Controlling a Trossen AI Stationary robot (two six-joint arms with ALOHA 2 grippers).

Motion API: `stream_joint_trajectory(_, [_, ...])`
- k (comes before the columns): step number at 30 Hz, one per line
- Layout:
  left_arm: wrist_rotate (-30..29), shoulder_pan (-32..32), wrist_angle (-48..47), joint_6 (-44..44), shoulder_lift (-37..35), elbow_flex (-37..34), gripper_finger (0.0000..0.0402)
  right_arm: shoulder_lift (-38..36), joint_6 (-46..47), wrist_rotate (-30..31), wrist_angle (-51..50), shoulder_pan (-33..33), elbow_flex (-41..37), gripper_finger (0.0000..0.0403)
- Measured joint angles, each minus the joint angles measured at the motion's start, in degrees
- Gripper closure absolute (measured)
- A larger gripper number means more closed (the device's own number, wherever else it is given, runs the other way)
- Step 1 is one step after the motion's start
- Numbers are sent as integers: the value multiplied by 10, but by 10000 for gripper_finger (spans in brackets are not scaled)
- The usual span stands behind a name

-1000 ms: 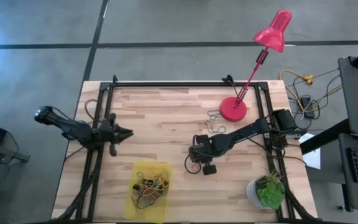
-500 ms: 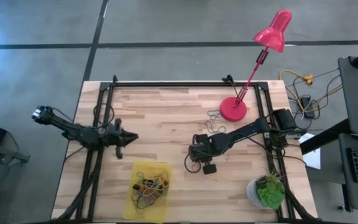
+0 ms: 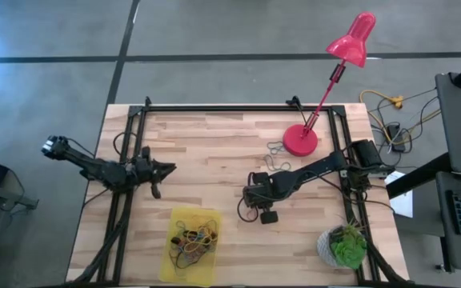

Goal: Pick and place rubber bands into bin
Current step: Put the red rubber band into the bin

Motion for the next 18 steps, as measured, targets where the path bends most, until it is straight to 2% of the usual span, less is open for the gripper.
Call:
stream_joint_trajectory(9, [5,2,0,0,-87,-21,375,0,16,-1,-1,-1,0,394])
stream_joint_trajectory(12, [3,46,5,0,-121,-21,375,0,22,-1,-3,-1,0,394])
stream_joint_trajectory(18, [1,168,3,0,-114,-21,375,0,26,0,1,-1,1,394])
